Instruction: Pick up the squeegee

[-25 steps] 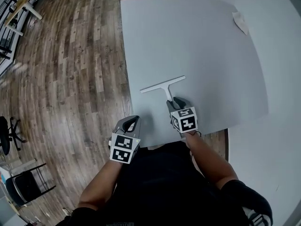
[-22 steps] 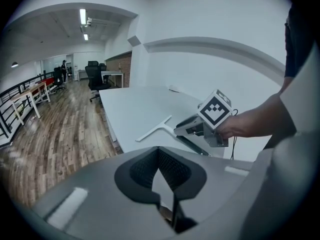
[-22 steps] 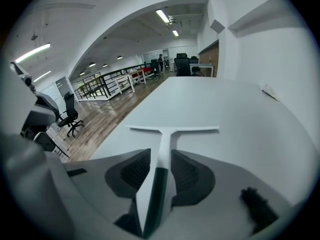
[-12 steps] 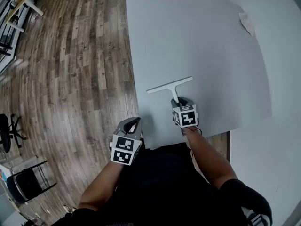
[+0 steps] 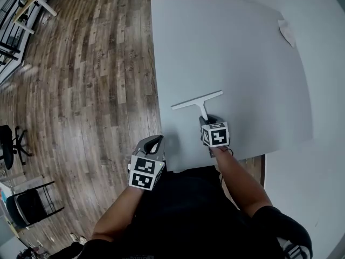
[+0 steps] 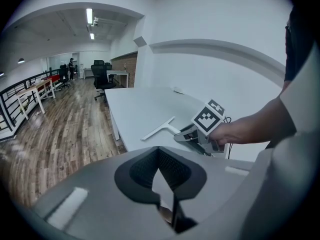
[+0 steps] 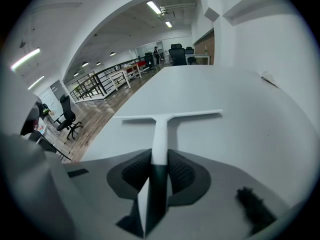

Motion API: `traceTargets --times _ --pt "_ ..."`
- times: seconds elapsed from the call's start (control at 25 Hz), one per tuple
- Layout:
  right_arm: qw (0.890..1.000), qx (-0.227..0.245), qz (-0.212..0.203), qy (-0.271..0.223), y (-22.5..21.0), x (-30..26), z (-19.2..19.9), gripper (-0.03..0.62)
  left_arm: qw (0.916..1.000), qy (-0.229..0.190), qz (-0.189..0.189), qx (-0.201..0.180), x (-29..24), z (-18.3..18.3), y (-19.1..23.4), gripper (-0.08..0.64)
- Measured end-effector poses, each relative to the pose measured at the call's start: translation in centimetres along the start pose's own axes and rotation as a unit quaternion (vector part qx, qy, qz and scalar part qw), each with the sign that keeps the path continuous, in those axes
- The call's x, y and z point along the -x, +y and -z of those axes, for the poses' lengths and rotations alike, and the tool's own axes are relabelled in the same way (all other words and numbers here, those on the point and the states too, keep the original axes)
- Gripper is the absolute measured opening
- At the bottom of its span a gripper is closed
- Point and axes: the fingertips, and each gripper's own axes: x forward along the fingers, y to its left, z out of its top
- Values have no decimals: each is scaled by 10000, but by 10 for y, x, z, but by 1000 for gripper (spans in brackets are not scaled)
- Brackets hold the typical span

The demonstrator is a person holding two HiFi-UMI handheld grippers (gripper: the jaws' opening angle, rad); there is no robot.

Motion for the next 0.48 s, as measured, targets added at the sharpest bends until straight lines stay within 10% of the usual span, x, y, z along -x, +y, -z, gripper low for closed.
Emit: traceTargets --times 0.48 --pt "9889 -415 -1046 -975 14 71 -40 97 9992 -272 -284 30 5 -21 -31 8"
